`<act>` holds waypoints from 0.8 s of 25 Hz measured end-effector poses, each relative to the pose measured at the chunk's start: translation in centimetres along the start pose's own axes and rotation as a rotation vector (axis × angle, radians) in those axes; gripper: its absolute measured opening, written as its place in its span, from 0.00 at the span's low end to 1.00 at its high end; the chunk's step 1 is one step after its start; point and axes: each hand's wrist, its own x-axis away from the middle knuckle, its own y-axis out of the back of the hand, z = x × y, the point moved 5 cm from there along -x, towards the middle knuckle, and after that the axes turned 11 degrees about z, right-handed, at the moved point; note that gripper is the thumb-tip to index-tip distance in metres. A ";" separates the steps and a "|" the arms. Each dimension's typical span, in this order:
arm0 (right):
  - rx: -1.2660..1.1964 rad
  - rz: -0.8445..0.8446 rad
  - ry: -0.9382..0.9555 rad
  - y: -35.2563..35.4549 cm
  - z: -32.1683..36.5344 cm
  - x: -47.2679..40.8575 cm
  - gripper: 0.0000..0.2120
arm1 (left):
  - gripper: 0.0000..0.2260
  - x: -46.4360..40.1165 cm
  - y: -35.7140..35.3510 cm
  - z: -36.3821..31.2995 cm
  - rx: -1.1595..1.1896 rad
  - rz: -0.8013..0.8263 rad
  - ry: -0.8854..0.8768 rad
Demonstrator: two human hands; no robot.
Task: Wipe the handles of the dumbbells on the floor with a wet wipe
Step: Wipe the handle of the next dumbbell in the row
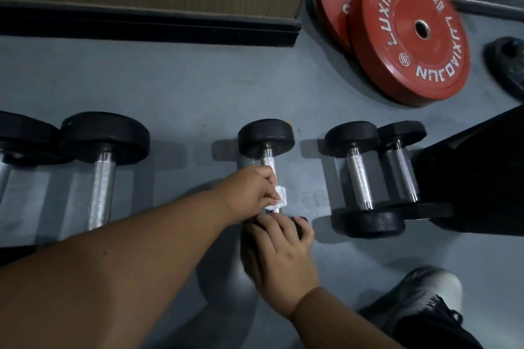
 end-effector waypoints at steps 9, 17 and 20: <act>-0.012 0.105 0.022 -0.5 -2.9 -0.8 0.27 | 0.04 -0.8 1.0 0.4 0.011 -0.042 0.088; 0.039 0.044 0.007 -0.6 -2.4 -1.0 0.24 | 0.02 -0.4 0.9 1.1 0.030 -0.075 0.032; 0.066 0.016 0.014 -0.6 -1.7 -1.2 0.22 | 0.05 1.4 -0.6 1.0 -0.043 0.058 -0.072</act>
